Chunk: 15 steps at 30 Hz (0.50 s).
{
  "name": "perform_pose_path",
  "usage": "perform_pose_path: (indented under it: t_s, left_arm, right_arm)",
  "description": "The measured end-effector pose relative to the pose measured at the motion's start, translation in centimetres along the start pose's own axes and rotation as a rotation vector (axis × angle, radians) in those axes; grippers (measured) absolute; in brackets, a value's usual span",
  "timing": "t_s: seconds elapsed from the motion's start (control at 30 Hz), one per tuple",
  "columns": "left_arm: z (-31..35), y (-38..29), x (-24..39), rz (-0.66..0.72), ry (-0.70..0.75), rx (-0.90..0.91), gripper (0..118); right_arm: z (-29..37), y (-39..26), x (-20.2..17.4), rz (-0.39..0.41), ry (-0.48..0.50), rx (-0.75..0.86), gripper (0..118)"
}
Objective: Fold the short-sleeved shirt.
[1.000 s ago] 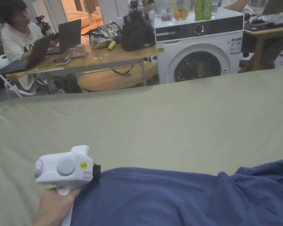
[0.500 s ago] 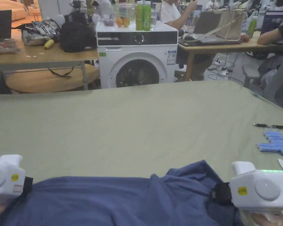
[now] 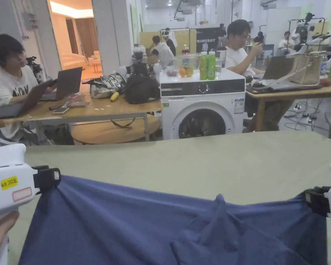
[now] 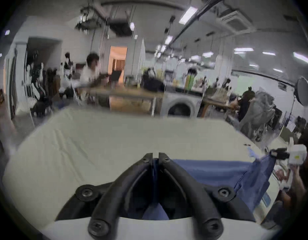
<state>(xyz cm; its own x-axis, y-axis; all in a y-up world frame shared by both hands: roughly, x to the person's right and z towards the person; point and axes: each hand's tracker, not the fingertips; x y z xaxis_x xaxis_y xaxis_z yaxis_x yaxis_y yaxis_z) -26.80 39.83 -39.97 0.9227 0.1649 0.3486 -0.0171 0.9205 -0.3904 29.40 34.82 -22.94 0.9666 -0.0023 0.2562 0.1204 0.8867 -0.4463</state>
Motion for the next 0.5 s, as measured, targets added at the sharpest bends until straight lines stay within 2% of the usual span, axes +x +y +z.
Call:
perform_pose_path:
  t_s: [0.03, 0.13, 0.27, 0.37, 0.5]
  left_arm:
    - [2.4, 1.1, 0.3, -0.031, 0.006, 0.062, 0]
    - [8.3, 4.2, 0.7, -0.077, 0.018, 0.169, 0]
    - [12.5, 8.2, 1.2, -0.094, 0.047, 0.295, 0]
    - [13.1, 11.4, 1.9, -0.127, 0.101, 0.372, 0]
    - [11.8, 15.9, 2.2, -0.132, 0.158, 0.406, 0]
  right_arm:
    - [1.7, 1.4, -0.1, 0.022, -0.006, 0.047, 2]
    - [6.1, 5.6, -0.1, 0.001, 0.014, 0.142, 2]
    - [9.2, 11.5, -0.9, 0.005, 0.005, 0.256, 2]
    - [9.8, 16.0, -2.1, 0.000, 0.013, 0.283, 2]
    - [8.4, 22.1, -4.5, 0.046, -0.053, 0.314, 1]
